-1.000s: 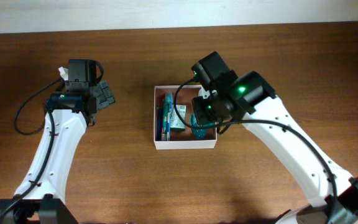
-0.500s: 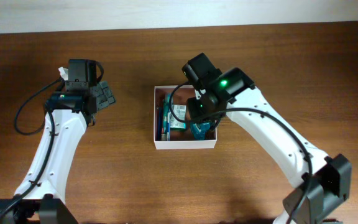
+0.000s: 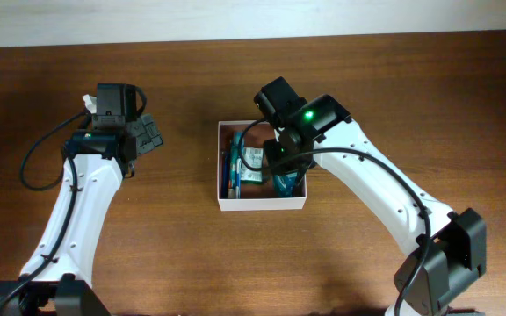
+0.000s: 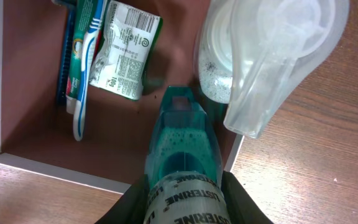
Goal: Pack container
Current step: 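Lower the mouthwash into the box beside the soap bottle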
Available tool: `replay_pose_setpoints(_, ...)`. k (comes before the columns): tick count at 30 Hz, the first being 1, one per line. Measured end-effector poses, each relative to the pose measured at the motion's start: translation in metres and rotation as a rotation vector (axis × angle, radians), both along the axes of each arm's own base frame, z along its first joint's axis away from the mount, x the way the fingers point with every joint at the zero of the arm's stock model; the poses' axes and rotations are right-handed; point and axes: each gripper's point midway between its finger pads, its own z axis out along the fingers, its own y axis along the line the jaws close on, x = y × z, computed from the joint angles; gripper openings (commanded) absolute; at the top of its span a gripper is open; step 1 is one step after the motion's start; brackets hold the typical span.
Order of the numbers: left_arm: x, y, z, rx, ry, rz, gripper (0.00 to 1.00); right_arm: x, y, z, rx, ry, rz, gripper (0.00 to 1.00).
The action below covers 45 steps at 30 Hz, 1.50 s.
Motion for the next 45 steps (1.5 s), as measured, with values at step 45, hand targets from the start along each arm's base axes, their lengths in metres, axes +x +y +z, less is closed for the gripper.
replay_pose_setpoints(45, 0.000, 0.000, 0.000, 0.000, 0.000, 0.000, 0.99, 0.002, -0.014, -0.009, -0.073, 0.006, -0.085, 0.29)
